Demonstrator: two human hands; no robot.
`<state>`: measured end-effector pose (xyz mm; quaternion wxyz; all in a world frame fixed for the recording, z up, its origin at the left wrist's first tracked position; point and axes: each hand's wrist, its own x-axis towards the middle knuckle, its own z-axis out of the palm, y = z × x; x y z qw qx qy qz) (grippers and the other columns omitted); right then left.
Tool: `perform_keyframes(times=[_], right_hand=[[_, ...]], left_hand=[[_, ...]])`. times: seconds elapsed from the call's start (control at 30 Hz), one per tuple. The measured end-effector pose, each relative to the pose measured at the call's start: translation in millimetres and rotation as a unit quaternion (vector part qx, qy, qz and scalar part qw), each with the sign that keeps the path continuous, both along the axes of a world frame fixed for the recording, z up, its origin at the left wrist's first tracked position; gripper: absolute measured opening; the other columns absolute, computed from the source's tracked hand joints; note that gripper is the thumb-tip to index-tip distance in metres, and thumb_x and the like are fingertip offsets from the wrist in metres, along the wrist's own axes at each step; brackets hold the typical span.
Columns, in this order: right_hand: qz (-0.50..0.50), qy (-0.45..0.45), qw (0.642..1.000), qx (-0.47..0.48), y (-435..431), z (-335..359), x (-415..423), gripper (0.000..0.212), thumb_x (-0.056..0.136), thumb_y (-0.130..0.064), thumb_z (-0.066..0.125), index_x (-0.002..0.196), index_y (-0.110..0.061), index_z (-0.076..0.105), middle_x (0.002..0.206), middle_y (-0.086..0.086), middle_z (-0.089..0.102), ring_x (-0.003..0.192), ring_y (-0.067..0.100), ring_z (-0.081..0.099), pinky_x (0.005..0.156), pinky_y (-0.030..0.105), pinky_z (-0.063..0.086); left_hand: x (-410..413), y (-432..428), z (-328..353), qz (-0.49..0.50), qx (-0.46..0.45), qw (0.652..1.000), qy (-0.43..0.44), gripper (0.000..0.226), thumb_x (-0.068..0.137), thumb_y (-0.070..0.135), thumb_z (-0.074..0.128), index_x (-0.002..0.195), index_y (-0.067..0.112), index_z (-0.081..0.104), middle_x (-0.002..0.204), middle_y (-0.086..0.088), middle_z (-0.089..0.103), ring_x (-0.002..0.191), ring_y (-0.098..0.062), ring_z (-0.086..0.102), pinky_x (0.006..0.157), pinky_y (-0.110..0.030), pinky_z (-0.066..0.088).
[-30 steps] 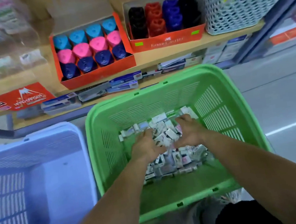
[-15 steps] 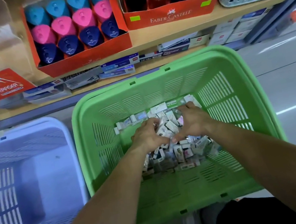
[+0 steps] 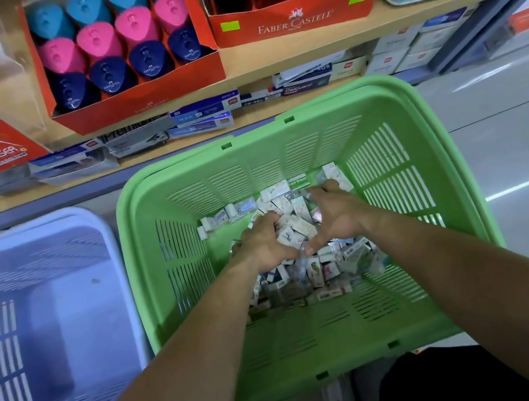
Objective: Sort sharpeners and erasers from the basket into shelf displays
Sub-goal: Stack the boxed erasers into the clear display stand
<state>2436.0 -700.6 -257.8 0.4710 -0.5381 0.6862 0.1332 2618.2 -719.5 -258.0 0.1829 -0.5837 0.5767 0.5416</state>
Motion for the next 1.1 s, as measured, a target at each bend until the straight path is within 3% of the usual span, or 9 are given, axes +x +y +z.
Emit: perform_keyframes(times=[0.23,0.37,0.5,0.6,0.67,0.73,0.83,0.93,1.1], right_hand=[[-0.041,-0.036,0.999,0.001,-1.1,0.4,-3.2,0.132,0.058,-0.052,0.093,0.160,-0.019,0.016,0.165,0.003,0.010,0.150,0.029,0.024,0.122,0.044,0.028],[-0.048,-0.025,0.998,-0.025,-5.2,14.2,-6.6,0.118,0.066,-0.050,0.089,0.158,-0.019,0.024,0.164,0.005,0.018,0.147,0.032,0.030,0.122,0.044,0.027],[-0.086,-0.002,0.988,-0.128,-9.9,38.2,-4.1,0.072,0.086,-0.046,0.074,0.148,-0.022,0.046,0.153,0.010,0.041,0.133,0.032,0.048,0.113,0.039,0.039],[-0.100,-0.047,0.983,-0.147,-8.9,47.8,0.7,0.041,0.098,-0.025,0.061,0.139,-0.021,0.058,0.136,0.006,0.062,0.113,0.026,0.064,0.101,0.036,0.050],[-0.095,-0.053,0.987,-0.121,-2.3,44.5,3.0,0.039,0.100,-0.017,0.056,0.139,-0.019,0.059,0.131,0.008,0.066,0.106,0.026,0.067,0.096,0.036,0.054],[-0.076,-0.041,0.992,-0.094,5.6,35.9,3.5,0.042,0.100,-0.016,0.054,0.142,-0.018,0.055,0.136,0.007,0.063,0.118,0.028,0.063,0.103,0.038,0.050],[-0.074,-0.037,0.994,-0.071,7.2,19.8,4.6,0.047,0.098,-0.030,0.061,0.143,-0.018,0.051,0.138,0.004,0.063,0.120,0.026,0.062,0.103,0.038,0.048],[-0.049,0.024,0.995,-0.079,0.3,10.1,15.4,0.055,0.086,-0.054,0.071,0.119,-0.015,0.053,0.104,0.006,0.068,0.095,0.025,0.064,0.074,0.033,0.049],[-0.097,0.082,0.983,-0.132,5.9,-5.6,33.6,0.061,0.082,-0.046,0.079,0.124,-0.012,0.049,0.106,0.011,0.062,0.090,0.025,0.058,0.075,0.032,0.049]], left_hand=[[1.8,1.8,11.1,0.055,-0.024,0.998,0.014,0.073,0.087,0.037,0.076,0.147,0.028,0.036,0.151,-0.004,0.047,0.133,-0.031,0.048,0.112,-0.051,0.038],[6.5,-0.4,26.5,0.129,-0.032,0.991,0.035,0.073,0.092,0.037,0.069,0.151,0.024,0.029,0.158,-0.005,0.037,0.134,-0.031,0.049,0.112,-0.051,0.041],[3.3,-3.8,50.7,0.225,-0.040,0.969,0.090,0.074,0.091,0.034,0.070,0.151,0.020,0.029,0.149,-0.007,0.047,0.122,-0.031,0.061,0.105,-0.043,0.049],[-1.7,-1.9,70.4,0.308,-0.001,0.940,0.148,0.114,0.056,0.061,0.089,0.149,0.024,0.034,0.140,-0.008,0.055,0.122,-0.029,0.061,0.105,-0.044,0.049],[-1.2,3.2,74.1,0.323,0.009,0.934,0.150,0.109,0.070,0.052,0.085,0.156,0.024,0.024,0.156,-0.009,0.038,0.141,-0.035,0.041,0.117,-0.051,0.034],[4.9,11.2,62.3,0.347,-0.002,0.928,0.138,0.089,0.090,0.029,0.072,0.159,0.020,0.016,0.162,-0.010,0.027,0.147,-0.034,0.030,0.118,-0.049,0.026],[9.3,18.4,51.2,0.374,0.003,0.920,0.114,0.090,0.088,0.024,0.074,0.159,0.019,0.019,0.161,-0.011,0.029,0.146,-0.035,0.031,0.117,-0.050,0.029],[11.0,23.2,43.2,0.405,0.013,0.909,0.101,0.093,0.087,0.025,0.076,0.158,0.017,0.018,0.161,-0.012,0.030,0.147,-0.036,0.031,0.119,-0.052,0.029],[14.8,30.5,32.4,0.455,0.024,0.885,0.094,0.093,0.086,0.027,0.078,0.157,0.014,0.019,0.159,-0.014,0.032,0.146,-0.039,0.030,0.120,-0.054,0.027]])
